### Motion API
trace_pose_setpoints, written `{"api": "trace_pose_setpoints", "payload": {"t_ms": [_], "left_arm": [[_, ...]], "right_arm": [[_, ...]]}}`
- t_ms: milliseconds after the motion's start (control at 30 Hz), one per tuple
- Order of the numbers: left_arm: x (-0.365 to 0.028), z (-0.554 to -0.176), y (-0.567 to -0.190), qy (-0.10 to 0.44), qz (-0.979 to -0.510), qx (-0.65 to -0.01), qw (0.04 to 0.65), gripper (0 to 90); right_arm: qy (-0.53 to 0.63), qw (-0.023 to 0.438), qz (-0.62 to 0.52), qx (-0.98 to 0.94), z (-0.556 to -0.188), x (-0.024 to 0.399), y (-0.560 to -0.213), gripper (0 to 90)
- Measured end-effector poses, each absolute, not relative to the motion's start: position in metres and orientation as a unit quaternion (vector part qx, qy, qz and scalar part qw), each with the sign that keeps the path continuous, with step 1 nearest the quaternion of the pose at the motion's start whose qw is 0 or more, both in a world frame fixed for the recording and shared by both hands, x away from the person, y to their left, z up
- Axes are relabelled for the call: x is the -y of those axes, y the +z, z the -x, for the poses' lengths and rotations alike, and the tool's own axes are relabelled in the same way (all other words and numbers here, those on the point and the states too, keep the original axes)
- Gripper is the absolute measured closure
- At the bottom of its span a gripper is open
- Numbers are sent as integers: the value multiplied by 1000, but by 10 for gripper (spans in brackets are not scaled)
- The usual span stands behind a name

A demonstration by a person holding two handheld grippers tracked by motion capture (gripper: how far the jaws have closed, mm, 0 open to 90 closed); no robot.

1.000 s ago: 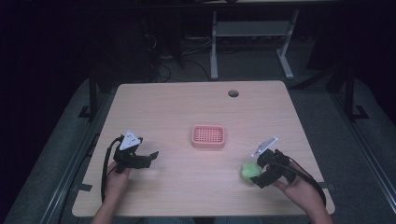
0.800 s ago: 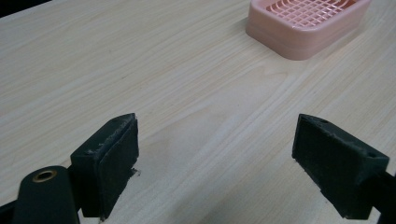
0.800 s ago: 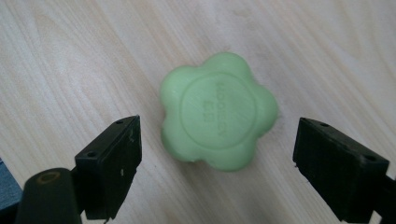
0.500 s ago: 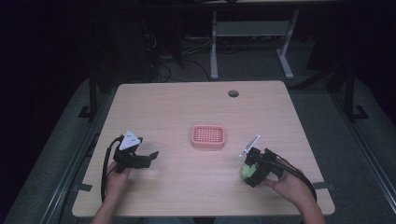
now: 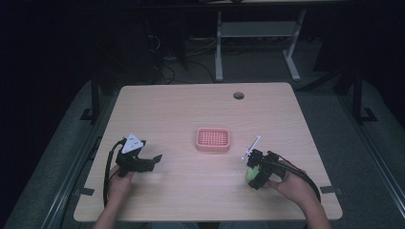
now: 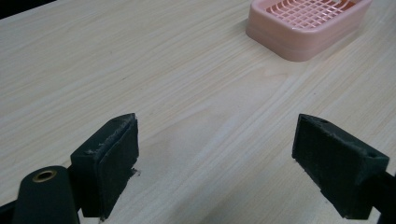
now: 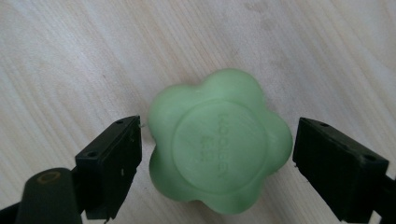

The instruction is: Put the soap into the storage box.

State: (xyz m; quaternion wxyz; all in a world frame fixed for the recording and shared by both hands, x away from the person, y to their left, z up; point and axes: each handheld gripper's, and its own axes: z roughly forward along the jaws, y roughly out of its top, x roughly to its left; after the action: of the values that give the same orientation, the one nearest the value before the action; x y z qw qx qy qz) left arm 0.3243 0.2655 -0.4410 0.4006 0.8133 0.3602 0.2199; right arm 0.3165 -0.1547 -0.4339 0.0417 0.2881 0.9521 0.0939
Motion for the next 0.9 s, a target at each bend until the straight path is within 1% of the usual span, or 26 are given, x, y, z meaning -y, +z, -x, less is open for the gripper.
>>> {"api": "trace_pose_setpoints", "payload": {"t_ms": [200, 233, 567, 733, 900], "left_arm": [[-266, -324, -441, 221, -813, -360, 400, 144], [-266, -324, -440, 222, -813, -359, 401, 144], [-266, -324, -440, 223, -813, -358, 401, 143], [-266, -324, -440, 224, -812, -358, 402, 144], [-266, -324, -440, 224, -813, -359, 401, 144]], "right_arm": [[83, 36, -292, -952, -319, 153, -438, 160], [80, 33, -291, -953, -319, 153, -438, 193], [73, 32, -285, -955, -320, 150, -441, 216], [71, 30, -281, -957, -321, 148, -441, 246], [70, 29, -280, -957, -321, 148, -441, 249]]}}
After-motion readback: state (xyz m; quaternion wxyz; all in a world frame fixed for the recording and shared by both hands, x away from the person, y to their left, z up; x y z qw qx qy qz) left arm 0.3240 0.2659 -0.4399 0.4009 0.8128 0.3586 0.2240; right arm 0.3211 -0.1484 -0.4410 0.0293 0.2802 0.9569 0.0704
